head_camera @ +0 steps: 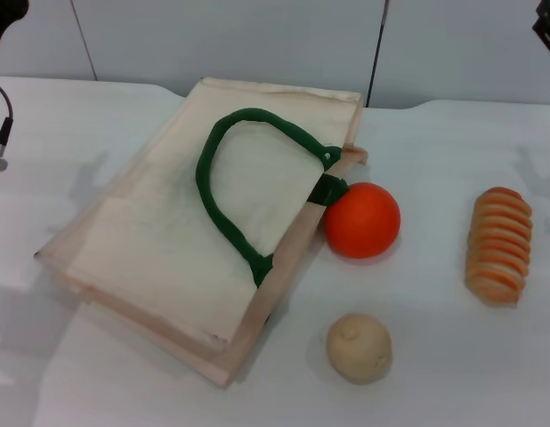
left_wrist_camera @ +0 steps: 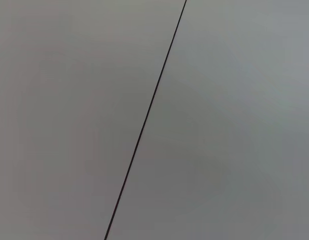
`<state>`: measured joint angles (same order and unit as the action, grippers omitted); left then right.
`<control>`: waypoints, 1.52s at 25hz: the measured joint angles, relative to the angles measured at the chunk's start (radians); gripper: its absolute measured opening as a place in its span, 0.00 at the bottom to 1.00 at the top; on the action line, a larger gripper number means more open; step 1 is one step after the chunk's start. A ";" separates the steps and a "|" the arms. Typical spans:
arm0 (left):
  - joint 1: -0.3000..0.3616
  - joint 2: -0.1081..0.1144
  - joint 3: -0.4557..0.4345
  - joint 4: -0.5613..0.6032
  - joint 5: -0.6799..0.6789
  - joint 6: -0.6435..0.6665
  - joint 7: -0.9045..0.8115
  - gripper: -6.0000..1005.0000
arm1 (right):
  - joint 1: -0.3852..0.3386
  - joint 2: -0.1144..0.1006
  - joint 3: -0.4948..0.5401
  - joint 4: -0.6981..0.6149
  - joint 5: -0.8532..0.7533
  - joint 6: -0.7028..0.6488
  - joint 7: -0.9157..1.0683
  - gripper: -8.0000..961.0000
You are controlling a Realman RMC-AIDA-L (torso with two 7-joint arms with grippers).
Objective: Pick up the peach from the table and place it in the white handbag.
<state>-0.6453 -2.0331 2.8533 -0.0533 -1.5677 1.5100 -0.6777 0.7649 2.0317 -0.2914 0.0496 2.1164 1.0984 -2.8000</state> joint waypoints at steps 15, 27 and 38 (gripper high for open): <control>-0.002 -0.001 0.003 0.001 0.003 -0.002 0.003 0.89 | 0.000 0.001 0.000 0.001 -0.004 -0.003 -0.001 0.93; -0.004 -0.001 -0.001 0.001 -0.003 -0.025 -0.001 0.89 | 0.001 -0.001 -0.002 -0.001 -0.006 -0.005 -0.001 0.92; -0.006 0.001 0.001 0.001 0.000 -0.047 -0.003 0.89 | 0.000 -0.001 0.000 -0.001 -0.006 -0.009 -0.001 0.93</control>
<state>-0.6516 -2.0325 2.8539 -0.0521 -1.5678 1.4629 -0.6806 0.7652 2.0309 -0.2913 0.0490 2.1107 1.0896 -2.8011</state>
